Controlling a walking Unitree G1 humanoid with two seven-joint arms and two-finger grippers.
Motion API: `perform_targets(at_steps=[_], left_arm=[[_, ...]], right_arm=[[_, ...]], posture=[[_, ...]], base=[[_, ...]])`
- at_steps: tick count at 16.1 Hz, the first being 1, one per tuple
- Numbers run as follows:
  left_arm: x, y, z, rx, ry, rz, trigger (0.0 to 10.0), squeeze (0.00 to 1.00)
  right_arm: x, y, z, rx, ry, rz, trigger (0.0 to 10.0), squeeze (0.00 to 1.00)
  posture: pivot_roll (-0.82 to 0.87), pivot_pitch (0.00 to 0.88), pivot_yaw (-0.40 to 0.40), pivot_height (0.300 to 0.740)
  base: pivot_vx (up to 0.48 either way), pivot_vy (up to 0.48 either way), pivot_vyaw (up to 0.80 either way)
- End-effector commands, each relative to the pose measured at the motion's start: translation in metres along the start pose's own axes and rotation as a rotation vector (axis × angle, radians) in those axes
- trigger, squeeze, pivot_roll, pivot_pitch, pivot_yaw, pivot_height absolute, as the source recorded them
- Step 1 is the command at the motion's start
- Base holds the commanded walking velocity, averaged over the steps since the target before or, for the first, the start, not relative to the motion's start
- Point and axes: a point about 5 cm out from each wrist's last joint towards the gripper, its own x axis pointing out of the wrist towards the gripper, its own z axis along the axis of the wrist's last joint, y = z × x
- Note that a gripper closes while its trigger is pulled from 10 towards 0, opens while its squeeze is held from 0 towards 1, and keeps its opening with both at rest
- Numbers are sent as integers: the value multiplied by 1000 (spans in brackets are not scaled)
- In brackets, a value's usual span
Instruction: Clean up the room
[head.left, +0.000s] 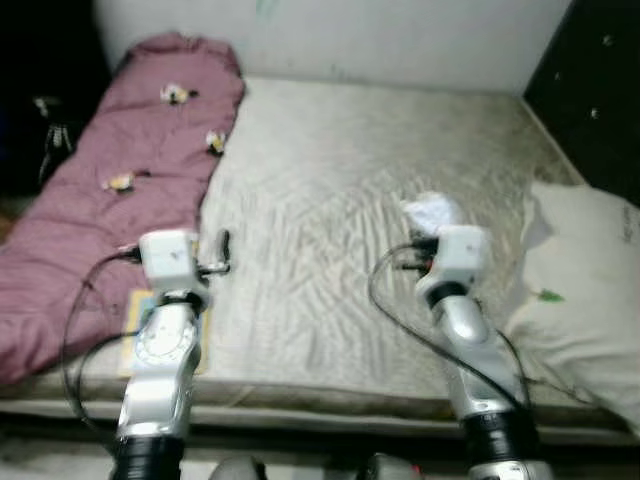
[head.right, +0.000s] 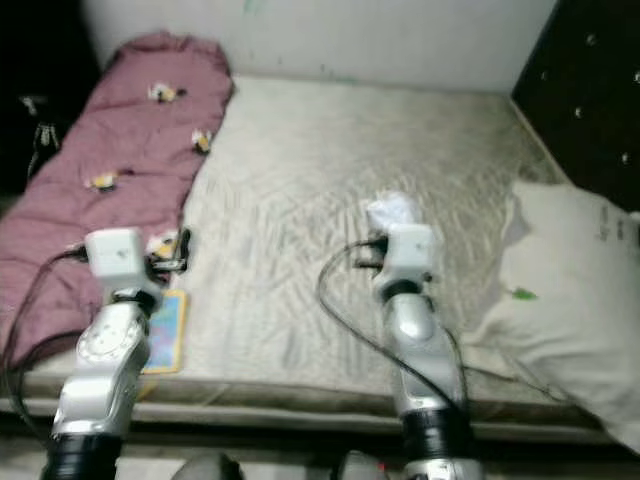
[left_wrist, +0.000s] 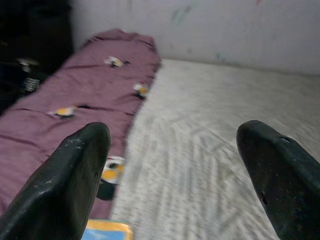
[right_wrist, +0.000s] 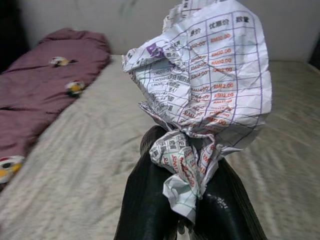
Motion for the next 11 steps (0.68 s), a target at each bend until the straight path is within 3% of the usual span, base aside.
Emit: perform_targets(at_steps=[1, 11], left_arm=[[1, -10, 2, 0, -4, -44, 10000, 0], [0, -12, 0, 8, 15, -65, 10000, 0]], right_arm=[[-1, -10, 0, -11, 5, -30, 10000, 0], [-3, -6, -5, -20, 29, 1, 10000, 0]], posture=[[-11, 0, -25, 740], [-19, 0, -24, 740]], base=[[0, 472, 0], [0, 476, 0]])
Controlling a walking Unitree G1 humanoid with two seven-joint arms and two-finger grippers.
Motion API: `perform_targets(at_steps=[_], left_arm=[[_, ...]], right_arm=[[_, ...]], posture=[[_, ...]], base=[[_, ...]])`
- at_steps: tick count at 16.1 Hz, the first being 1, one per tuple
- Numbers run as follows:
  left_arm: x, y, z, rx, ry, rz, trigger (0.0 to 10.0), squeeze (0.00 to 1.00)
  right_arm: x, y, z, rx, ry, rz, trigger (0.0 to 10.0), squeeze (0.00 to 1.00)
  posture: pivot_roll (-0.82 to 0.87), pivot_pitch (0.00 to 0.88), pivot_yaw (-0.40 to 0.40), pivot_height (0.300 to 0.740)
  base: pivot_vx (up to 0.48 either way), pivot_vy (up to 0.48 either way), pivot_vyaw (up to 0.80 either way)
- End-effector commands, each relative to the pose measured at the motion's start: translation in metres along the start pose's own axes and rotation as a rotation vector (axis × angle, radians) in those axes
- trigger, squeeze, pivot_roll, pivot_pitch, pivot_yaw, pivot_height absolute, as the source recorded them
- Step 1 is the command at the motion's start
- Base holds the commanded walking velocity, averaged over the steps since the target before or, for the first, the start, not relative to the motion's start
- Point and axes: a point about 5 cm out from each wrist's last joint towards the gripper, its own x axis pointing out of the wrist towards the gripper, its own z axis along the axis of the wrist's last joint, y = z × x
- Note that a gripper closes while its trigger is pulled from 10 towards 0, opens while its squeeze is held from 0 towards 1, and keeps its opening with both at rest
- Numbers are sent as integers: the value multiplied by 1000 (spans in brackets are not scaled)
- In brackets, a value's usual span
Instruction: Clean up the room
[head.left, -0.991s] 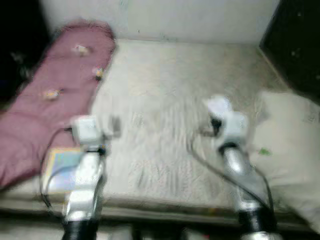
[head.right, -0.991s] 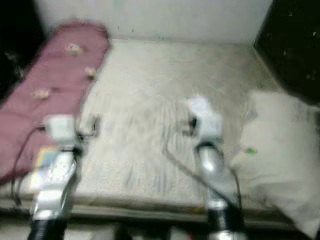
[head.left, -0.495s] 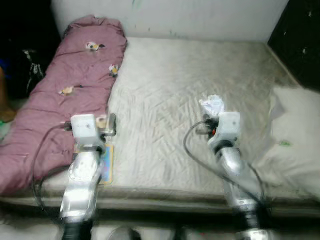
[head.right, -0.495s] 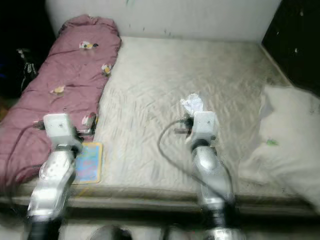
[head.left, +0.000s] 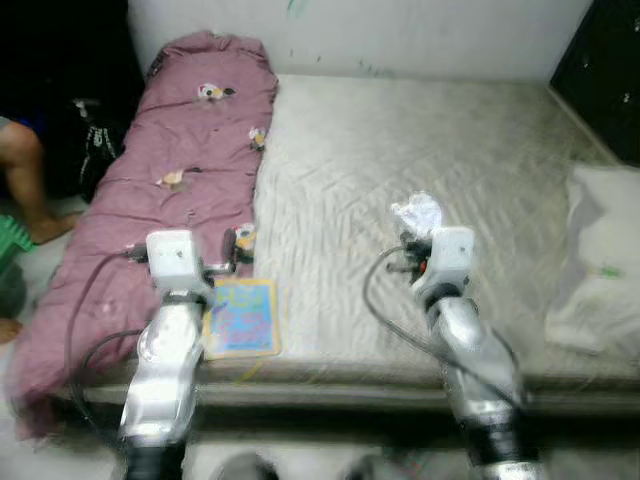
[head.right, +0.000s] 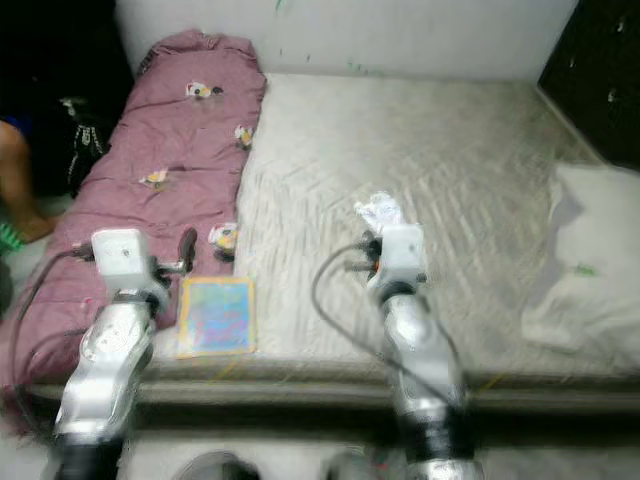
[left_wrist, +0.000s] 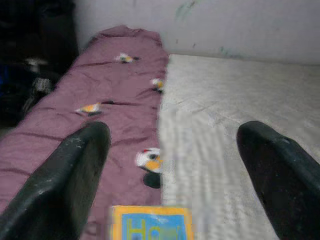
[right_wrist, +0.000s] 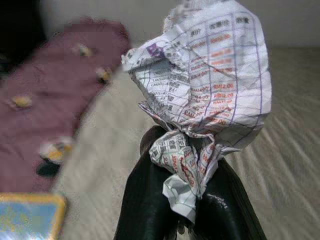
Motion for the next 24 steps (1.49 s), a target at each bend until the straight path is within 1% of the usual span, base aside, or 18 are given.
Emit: perform_targets(at_steps=[1, 14, 16, 18, 24], left_arm=[[0, 6, 2, 16, -3, 13, 10000, 0], [-2, 5, 1, 10, -3, 11, 10000, 0], [-2, 5, 3, 24, -27, 10, 10000, 0], [0, 5, 5, 46, -40, 9, 10000, 0], [0, 5, 5, 50, -36, 16, 10000, 0]], right_arm=[[2, 3, 5, 5, -15, 10, 10000, 0], [0, 7, -1, -2, 21, 41, 10000, 0], [0, 8, 0, -4, 22, 46, 10000, 0], [2, 10, 1, -14, 21, 60, 10000, 0], [4, 13, 2, -8, 22, 79, 10000, 0]], posture=[[-19, 0, -24, 740], [-20, 0, -26, 740], [-21, 0, -23, 740], [-23, 0, -22, 740], [-21, 0, -26, 740]], base=[[0, 476, 0], [0, 476, 0], [0, 401, 0], [0, 0, 603], [0, 0, 800]])
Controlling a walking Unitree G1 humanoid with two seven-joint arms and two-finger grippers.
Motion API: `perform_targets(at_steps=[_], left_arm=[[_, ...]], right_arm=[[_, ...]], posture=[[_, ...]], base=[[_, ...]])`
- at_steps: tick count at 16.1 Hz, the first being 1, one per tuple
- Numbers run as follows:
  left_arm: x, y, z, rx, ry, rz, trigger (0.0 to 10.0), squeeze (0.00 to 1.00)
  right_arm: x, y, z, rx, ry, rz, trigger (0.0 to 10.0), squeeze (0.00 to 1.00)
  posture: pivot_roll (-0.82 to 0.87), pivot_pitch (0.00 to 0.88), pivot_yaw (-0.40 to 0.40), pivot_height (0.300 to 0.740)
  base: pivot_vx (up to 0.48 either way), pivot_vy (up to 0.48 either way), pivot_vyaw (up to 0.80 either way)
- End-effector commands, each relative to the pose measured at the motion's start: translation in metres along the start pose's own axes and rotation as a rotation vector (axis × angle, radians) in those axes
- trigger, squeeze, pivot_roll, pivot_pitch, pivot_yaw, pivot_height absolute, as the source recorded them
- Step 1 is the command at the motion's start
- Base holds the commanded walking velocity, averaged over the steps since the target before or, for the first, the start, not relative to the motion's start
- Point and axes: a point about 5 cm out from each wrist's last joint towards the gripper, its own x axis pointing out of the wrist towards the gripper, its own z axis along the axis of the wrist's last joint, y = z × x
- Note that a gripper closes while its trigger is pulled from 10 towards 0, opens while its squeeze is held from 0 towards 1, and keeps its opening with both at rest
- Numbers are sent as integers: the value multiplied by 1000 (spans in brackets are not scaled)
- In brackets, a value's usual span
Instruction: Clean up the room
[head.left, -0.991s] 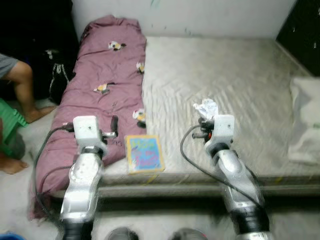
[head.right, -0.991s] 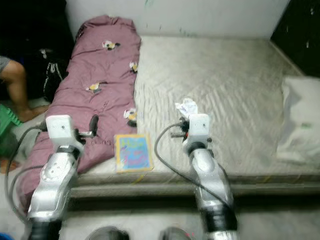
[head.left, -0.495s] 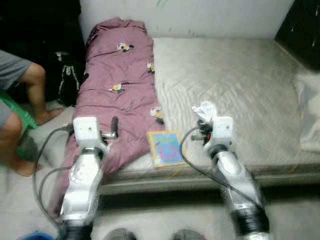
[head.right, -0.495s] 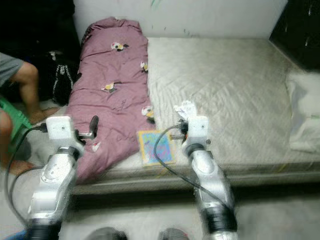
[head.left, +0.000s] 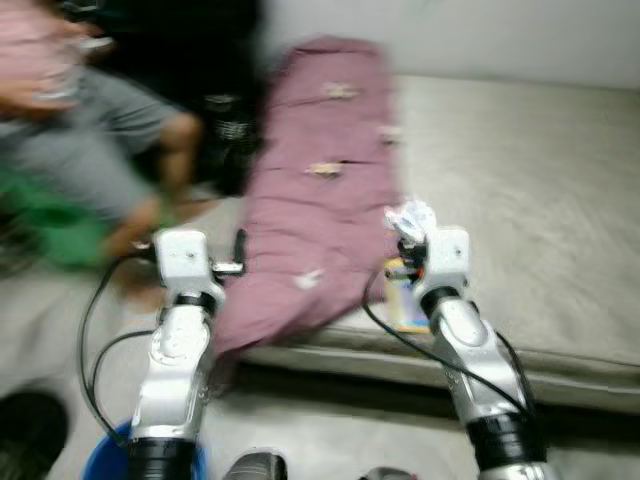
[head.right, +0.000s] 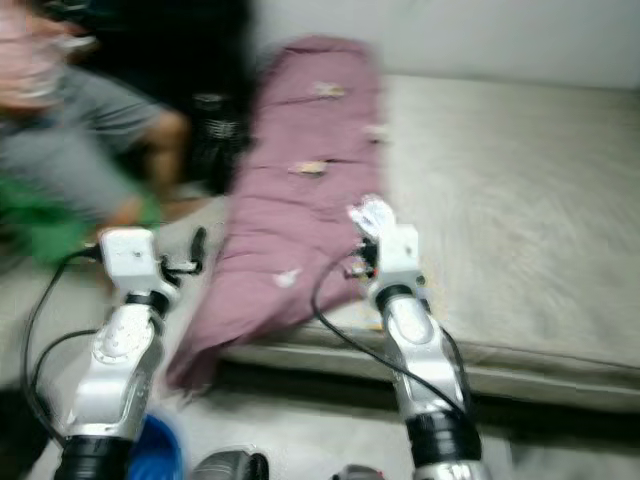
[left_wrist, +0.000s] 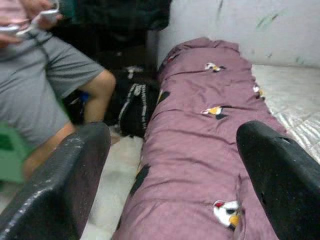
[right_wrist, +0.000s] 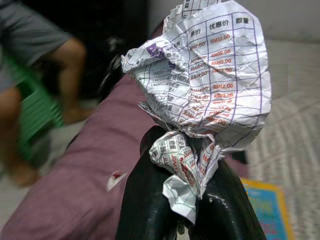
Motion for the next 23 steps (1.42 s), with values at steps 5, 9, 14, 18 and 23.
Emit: perform_targets(at_steps=[5, 9, 14, 18, 23], left_arm=[[0, 3, 1, 15, -3, 6, 10000, 0], [0, 3, 2, 14, -6, 4, 10000, 0], [-1, 1, 2, 22, -8, -12, 10000, 0], [-1, 0, 2, 20, -6, -22, 10000, 0], [-2, -2, 2, 5, -9, -49, 10000, 0]], right_arm=[[2, 3, 2, 2, 3, 17, 10000, 0], [2, 4, 1, 6, 5, 23, 10000, 0], [1, 6, -1, 9, 10, 29, 10000, 0], [0, 6, -2, 9, 14, 39, 10000, 0], [0, 6, -2, 8, 17, 43, 10000, 0]], posture=[[-22, 0, -26, 740], [-20, 0, -22, 740], [-19, 0, -20, 740], [-17, 0, -23, 740], [-19, 0, -24, 740]], base=[[0, 0, 800], [0, 0, 800], [0, 0, 800], [0, 0, 800], [0, 0, 780]])
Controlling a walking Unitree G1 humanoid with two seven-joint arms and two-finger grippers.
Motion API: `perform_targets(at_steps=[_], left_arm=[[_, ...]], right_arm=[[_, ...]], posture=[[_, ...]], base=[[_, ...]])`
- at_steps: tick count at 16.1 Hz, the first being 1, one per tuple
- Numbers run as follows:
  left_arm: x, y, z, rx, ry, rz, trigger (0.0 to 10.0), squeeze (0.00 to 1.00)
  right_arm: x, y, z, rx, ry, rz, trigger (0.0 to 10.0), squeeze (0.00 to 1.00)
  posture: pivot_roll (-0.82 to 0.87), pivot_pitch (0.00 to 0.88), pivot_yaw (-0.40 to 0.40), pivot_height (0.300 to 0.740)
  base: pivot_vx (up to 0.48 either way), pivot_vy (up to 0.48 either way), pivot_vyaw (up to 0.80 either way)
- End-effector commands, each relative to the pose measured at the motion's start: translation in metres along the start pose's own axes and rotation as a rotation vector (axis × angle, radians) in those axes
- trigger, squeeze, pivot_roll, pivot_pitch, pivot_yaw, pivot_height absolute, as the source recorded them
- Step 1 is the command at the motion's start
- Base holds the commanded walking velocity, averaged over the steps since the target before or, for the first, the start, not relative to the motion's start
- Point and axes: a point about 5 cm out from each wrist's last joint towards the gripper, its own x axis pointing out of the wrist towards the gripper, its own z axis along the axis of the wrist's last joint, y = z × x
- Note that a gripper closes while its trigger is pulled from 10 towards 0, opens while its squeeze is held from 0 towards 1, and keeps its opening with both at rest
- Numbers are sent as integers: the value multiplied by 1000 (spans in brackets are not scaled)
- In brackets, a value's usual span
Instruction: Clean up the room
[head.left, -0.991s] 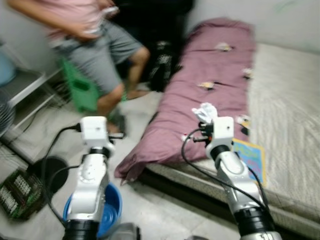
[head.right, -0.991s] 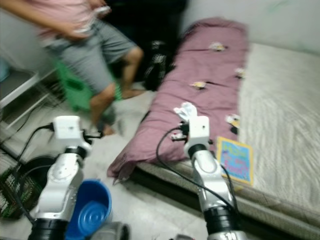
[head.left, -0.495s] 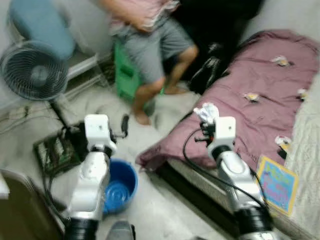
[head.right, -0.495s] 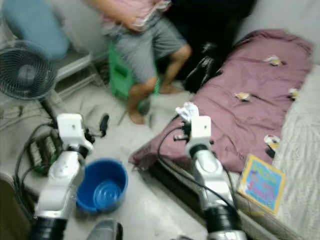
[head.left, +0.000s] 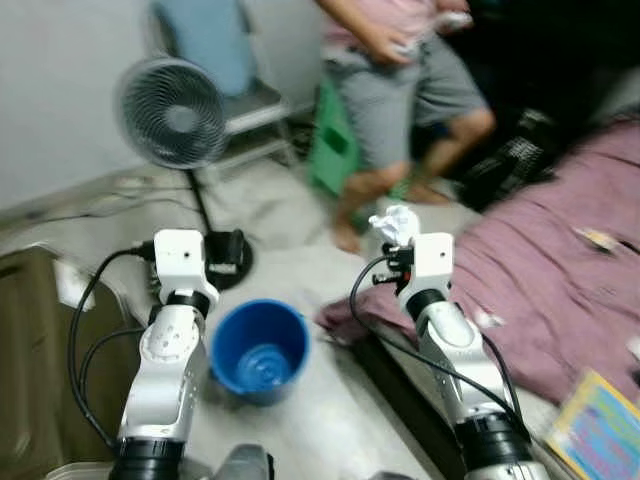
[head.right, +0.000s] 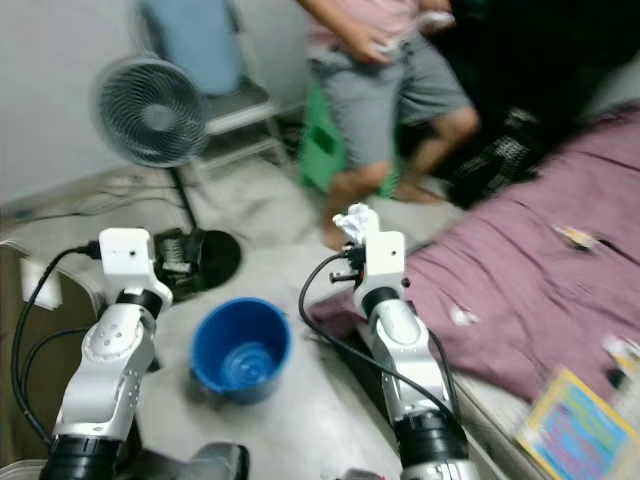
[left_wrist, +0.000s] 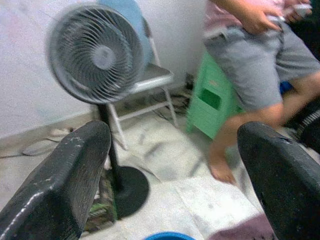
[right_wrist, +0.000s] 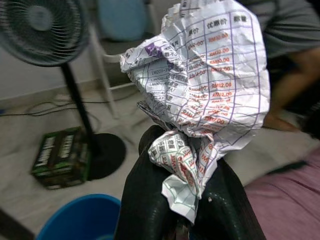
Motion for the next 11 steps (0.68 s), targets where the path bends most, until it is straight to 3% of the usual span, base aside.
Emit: perform_targets(at_steps=[1, 5, 11], left_arm=[[0, -6, 2, -10, -11, -28, 10000, 0], [-1, -8, 4, -30, -24, -64, 10000, 0], [-1, -8, 5, -37, -33, -76, 10000, 0]], right_arm=[[-1, -5, 1, -2, 1, -9, 10000, 0], [-1, -6, 0, 8, 3, -16, 10000, 0], [0, -5, 1, 1, 0, -8, 10000, 0]], posture=[[-21, 0, -23, 740], [-23, 0, -24, 740], [-22, 0, -23, 740]], base=[[0, 0, 663], [137, 0, 0], [396, 0, 0]])
